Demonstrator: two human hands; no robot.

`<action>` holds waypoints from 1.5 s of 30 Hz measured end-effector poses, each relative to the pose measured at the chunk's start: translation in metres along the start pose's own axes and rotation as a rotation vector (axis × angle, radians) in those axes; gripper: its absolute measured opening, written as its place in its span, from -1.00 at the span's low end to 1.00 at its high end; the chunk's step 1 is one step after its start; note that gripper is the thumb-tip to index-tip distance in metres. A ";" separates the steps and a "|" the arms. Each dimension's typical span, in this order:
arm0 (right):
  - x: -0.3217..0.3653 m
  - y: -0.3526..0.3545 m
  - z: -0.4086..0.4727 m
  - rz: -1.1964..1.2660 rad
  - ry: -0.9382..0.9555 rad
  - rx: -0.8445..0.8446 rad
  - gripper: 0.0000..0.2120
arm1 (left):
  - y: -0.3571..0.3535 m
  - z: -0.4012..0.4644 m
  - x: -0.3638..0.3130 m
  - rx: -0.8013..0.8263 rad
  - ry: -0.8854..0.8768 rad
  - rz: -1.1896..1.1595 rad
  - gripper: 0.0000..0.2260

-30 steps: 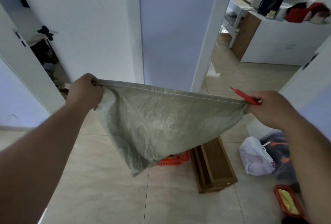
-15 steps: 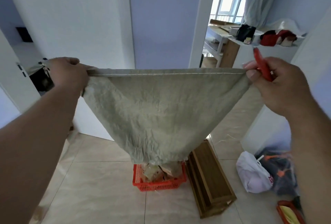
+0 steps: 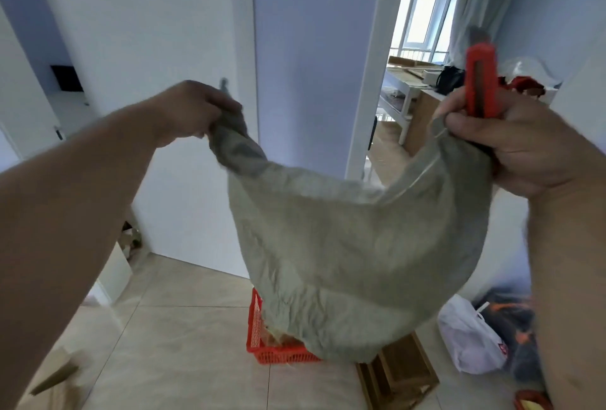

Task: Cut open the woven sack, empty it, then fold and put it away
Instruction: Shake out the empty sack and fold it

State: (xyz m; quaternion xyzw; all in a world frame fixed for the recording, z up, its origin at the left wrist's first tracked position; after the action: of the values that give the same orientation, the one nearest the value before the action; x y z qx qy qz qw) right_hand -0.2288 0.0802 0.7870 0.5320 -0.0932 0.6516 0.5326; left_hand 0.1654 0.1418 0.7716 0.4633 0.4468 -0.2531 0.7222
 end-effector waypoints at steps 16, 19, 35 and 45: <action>-0.091 -0.104 -0.011 -0.376 -0.195 0.127 -0.68 | -0.154 -0.069 0.029 0.751 0.040 -0.316 -0.66; -0.106 -0.098 -0.011 -0.283 -0.262 0.224 -0.92 | -0.164 -0.068 0.023 0.740 0.022 -0.273 -0.71; -0.125 -0.103 -0.040 0.196 -0.319 0.270 -0.84 | -0.159 -0.094 0.043 0.415 -0.017 -0.348 -0.67; -0.131 -0.099 -0.054 0.355 -0.426 0.322 -0.70 | -0.164 -0.115 0.038 0.529 -0.002 -0.259 -0.60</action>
State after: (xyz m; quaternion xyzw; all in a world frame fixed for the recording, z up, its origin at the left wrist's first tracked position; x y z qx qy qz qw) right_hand -0.1999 0.0807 0.6168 0.7091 -0.1898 0.6149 0.2880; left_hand 0.0082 0.1742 0.6461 0.5742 0.4200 -0.4515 0.5386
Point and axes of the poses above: each hand's wrist, its own z-axis towards the middle knuckle, its own y-axis out of the back of the hand, x = y × z, the point moved 3 cm from there along z, towards the middle knuckle, and after that the axes turned 15 degrees about -z, right-handed, at the moved point
